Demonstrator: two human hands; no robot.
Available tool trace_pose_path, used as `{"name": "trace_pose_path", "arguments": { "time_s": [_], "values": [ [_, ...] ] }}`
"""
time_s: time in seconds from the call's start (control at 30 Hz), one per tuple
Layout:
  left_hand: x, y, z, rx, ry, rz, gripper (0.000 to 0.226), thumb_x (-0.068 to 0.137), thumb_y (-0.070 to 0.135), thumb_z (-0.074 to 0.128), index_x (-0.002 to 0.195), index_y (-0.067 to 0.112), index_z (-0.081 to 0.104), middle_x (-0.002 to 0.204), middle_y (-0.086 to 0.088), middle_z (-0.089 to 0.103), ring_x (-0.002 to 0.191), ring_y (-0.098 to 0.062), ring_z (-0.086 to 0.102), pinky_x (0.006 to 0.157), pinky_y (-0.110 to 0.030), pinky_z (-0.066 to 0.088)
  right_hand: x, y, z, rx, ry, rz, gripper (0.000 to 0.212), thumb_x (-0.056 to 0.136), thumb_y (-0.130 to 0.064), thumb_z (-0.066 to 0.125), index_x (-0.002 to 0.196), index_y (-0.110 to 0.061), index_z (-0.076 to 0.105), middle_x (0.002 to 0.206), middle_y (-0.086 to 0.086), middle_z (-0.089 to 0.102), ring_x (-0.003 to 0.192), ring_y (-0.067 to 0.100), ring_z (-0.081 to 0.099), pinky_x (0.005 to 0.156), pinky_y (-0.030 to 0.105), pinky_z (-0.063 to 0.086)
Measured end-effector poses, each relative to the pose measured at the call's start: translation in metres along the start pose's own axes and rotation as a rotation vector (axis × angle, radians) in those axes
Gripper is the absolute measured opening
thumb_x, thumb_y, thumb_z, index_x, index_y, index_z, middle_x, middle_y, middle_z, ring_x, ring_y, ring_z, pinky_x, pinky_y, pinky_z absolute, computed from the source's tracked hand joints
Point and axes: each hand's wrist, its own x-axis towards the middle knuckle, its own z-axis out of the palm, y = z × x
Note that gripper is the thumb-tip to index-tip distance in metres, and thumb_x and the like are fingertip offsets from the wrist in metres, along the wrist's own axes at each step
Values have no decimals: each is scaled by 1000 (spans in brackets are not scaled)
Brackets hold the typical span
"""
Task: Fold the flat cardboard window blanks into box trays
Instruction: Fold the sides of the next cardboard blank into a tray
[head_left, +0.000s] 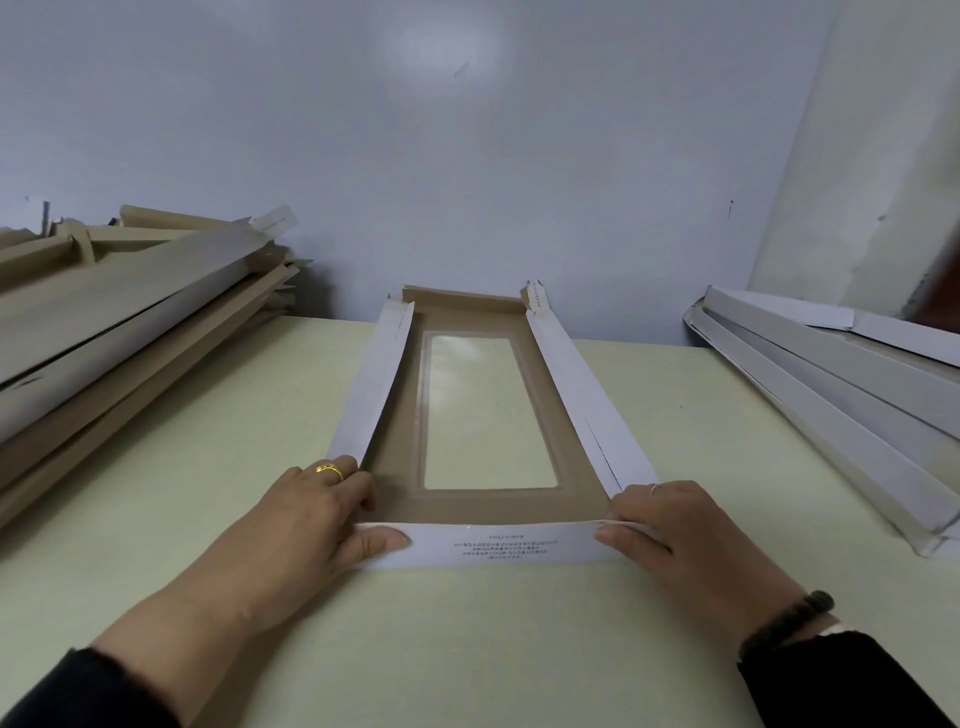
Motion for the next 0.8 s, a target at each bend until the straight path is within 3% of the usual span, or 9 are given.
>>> {"name": "trace_pose_path", "arguments": {
  "time_s": [0.13,0.2,0.27,0.37,0.43,0.57,0.73,0.8],
  "values": [
    [1,-1,-1,61,-64,-31,107,48,87,-26,85,25,53,85,14,36,71,-1,36,67,-16,28,0,-3,0,22,13,-5,40,84,-35,50,54,-31,24,49,-13,26,51,2,28,59,20,20],
    [0,-2,-1,-1,-61,-47,98,51,90,-17,77,24,50,84,14,35,70,-5,38,65,-17,28,0,-4,-1,24,8,-11,37,82,-36,49,55,-32,24,49,-14,25,51,-1,26,58,19,22],
    [-2,-2,-2,-120,-40,-75,81,56,92,9,70,24,51,83,13,37,67,-8,39,61,-17,29,-1,-2,-1,18,8,-13,38,86,-34,54,57,-26,31,50,-14,26,52,3,28,57,19,22],
    [-2,-1,-4,-410,10,-120,41,61,72,53,52,32,50,77,9,42,62,-10,39,56,-15,30,-1,-2,-1,11,4,-17,36,88,-32,56,59,-20,37,50,-13,27,55,14,31,57,22,21],
    [-1,0,-4,-524,-19,-113,37,66,58,66,47,29,50,72,10,43,62,-10,39,56,-18,30,-1,-3,-1,4,-6,-14,36,88,-32,55,60,-18,38,51,-13,27,57,17,32,58,23,19],
    [-1,0,-2,-513,-40,-84,48,74,53,63,52,17,43,63,2,43,68,-11,41,58,-21,31,0,-4,-1,-18,-31,2,40,91,-34,54,58,-21,33,52,-11,28,59,18,32,60,20,20],
    [-6,4,-5,-486,12,-133,34,72,46,66,62,23,44,63,11,45,61,-7,38,54,-17,28,-1,-6,-3,-2,-60,32,37,90,-29,57,60,-18,37,53,-11,29,59,16,34,60,20,21],
    [-6,6,-7,-530,47,-146,38,69,41,70,54,20,42,61,10,46,62,-5,40,54,-16,29,-1,-7,-4,19,-68,41,39,89,-27,58,59,-21,35,52,-12,29,58,13,32,60,18,24]
  ]
}}
